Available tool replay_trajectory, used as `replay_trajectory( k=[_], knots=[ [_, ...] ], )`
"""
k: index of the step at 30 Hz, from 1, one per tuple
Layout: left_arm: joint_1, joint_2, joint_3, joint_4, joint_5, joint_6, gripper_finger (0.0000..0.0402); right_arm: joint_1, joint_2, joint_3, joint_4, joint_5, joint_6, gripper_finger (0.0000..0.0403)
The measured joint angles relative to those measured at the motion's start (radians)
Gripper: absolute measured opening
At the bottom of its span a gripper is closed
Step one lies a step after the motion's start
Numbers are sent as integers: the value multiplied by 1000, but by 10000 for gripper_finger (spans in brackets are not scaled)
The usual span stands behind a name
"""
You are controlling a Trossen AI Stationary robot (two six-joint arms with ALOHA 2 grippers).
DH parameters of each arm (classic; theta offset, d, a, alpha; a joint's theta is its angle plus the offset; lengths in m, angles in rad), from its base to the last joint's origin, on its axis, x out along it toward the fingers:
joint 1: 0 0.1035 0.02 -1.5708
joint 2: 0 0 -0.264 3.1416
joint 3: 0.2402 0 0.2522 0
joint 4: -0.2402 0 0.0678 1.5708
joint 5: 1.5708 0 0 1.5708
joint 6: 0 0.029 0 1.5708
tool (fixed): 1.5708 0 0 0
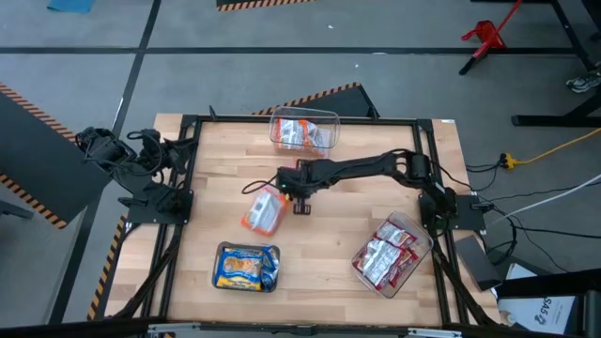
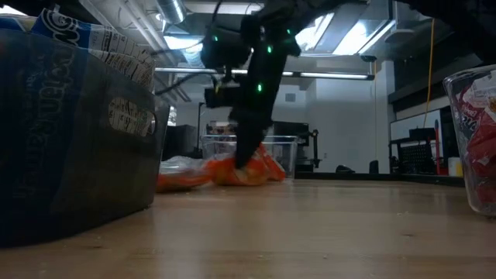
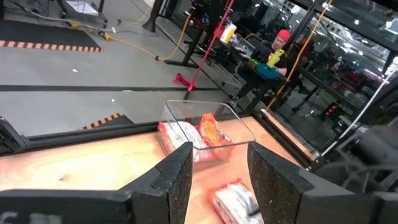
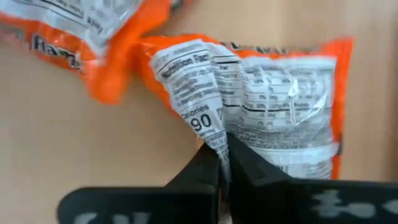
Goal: Sort Maruchan noodles
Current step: Put the orange noodle pack into the top transparent bin
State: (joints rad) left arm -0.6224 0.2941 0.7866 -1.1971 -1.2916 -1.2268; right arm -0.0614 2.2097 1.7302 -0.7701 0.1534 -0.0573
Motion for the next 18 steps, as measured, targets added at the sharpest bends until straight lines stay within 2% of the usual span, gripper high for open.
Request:
replay_trajectory(
  k=[10,15,18],
  knots=[
    [0,0,0,0,23,7,147,-116,0,290,-181,-390,2,0],
    [0,0,0,0,23,25,147,-198,0,435,-192,-592,-1,0],
    [0,0,0,0,23,27,147,-256,0,511,-193,-651,-2,0]
  ],
)
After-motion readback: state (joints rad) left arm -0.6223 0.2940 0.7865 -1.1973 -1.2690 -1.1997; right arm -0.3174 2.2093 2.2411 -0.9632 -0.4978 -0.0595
